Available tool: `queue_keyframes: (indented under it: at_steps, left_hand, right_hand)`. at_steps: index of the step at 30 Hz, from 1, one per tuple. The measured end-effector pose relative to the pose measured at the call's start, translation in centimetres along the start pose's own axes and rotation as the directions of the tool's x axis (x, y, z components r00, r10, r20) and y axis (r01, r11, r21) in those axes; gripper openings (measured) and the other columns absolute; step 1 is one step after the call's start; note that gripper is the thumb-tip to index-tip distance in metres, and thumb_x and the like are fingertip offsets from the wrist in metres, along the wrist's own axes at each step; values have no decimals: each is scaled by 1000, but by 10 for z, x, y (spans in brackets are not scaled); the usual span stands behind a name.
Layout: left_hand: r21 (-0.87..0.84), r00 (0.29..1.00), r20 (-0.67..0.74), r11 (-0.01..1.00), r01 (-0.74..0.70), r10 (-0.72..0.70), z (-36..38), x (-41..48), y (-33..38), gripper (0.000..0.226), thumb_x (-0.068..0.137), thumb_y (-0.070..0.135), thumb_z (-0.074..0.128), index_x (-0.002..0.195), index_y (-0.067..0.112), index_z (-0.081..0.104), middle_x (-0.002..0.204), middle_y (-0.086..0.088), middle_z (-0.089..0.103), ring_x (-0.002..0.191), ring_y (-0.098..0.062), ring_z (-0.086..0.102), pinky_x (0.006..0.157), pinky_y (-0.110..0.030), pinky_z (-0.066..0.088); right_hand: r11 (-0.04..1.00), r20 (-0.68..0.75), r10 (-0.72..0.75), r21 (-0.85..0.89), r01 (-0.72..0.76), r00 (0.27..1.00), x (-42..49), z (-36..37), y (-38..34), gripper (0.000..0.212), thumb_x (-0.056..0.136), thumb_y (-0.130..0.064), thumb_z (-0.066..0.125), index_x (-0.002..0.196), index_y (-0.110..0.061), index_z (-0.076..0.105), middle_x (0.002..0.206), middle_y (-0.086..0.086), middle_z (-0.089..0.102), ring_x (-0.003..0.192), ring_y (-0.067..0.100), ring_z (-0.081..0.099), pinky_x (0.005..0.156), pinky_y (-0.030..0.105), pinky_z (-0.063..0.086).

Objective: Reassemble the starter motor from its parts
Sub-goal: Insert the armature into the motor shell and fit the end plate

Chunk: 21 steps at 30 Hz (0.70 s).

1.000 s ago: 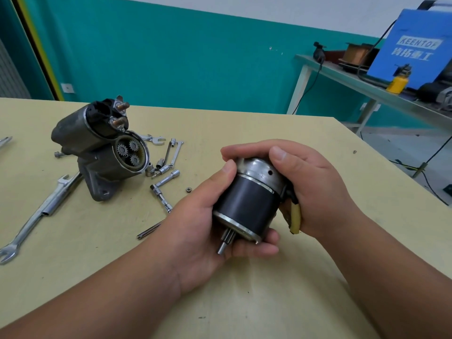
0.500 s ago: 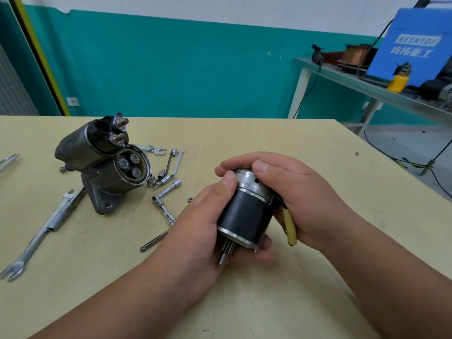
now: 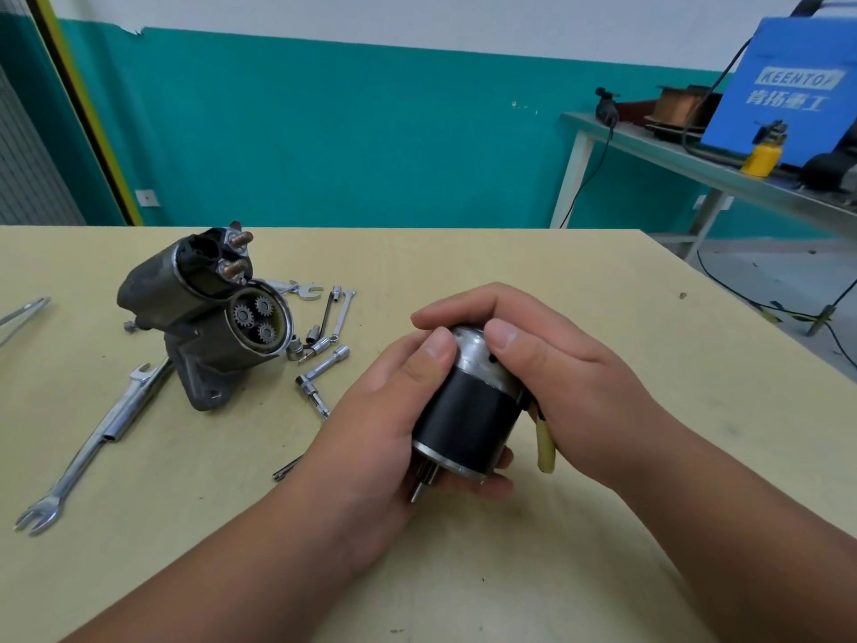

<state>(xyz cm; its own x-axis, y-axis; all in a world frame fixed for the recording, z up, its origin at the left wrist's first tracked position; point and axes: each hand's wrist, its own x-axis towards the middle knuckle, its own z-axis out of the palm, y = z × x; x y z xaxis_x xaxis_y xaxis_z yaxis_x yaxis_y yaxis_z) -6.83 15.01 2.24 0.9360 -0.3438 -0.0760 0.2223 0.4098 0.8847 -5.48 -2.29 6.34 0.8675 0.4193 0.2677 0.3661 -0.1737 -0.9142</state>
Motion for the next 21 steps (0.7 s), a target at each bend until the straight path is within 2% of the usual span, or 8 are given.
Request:
queue_keyframes:
  at_steps: [2,4,6,10,14,16,18,21]
  left_hand:
    - [31,998,56,999,-8,6,-3,0,3,62,78,64,83,122,22,73,105,-18,78,80,-42,77,68,-48,64]
    - [47,991,130,999,-2,-4,-6,-1,5,67,78,64,85,129,24,71,111,-17,78,85,-42,77,72,-50,64]
    - [48,985,171,999,-12,4,-5,-2,5,58,87,55,79,136,26,68,115,-16,77,88,-40,77,75,-51,64]
    - [-67,994,54,994,-91,95,1,3,3,50,92,45,76,137,23,68,123,-14,77,98,-30,77,83,-53,63]
    - [-236,991,-92,965,-114,95,-1,8,8,61,89,41,76,142,15,62,119,-15,76,97,-28,76,83,-50,64]
    - [-253,994,-96,964,-80,57,-2,8,9,63,89,39,76,145,13,60,124,-17,76,101,-28,77,85,-48,66]
    - [-251,997,-66,967,-45,30,-1,7,9,65,88,40,74,145,11,59,127,-18,75,100,-29,77,77,-45,66]
    - [-197,999,-24,979,-49,45,-1,5,7,57,90,43,76,139,17,61,119,-12,77,96,-26,78,70,-43,63]
  right_hand:
    - [999,7,-28,17,28,1000,-1,1,0,36,104,-25,40,130,-26,65,120,-2,68,104,17,67,80,32,58]
    - [999,10,-43,-4,43,999,-1,-1,3,38,103,-25,42,135,-33,62,128,-13,66,123,11,62,96,29,56]
    - [997,0,-56,-45,56,998,0,-3,4,40,101,-31,48,139,-37,57,134,-18,62,134,8,55,104,29,51]
    - [942,42,-142,-300,148,989,0,-10,1,75,84,-54,64,153,-44,38,149,-20,49,143,4,44,113,28,42]
    - [822,186,-122,-531,204,975,6,-2,9,109,78,-56,83,157,-60,8,152,-34,27,145,-7,29,113,7,26]
    - [840,114,-104,-522,149,988,10,1,14,108,80,-51,85,155,-63,9,147,-41,27,140,-13,30,107,1,25]
    - [851,36,-117,-511,119,993,10,-1,14,106,76,-51,86,155,-63,16,141,-44,33,134,-15,36,102,-2,27]
    - [794,28,-257,-564,227,966,7,-5,11,97,68,-56,83,150,-59,32,137,-36,46,128,-8,47,98,3,34]
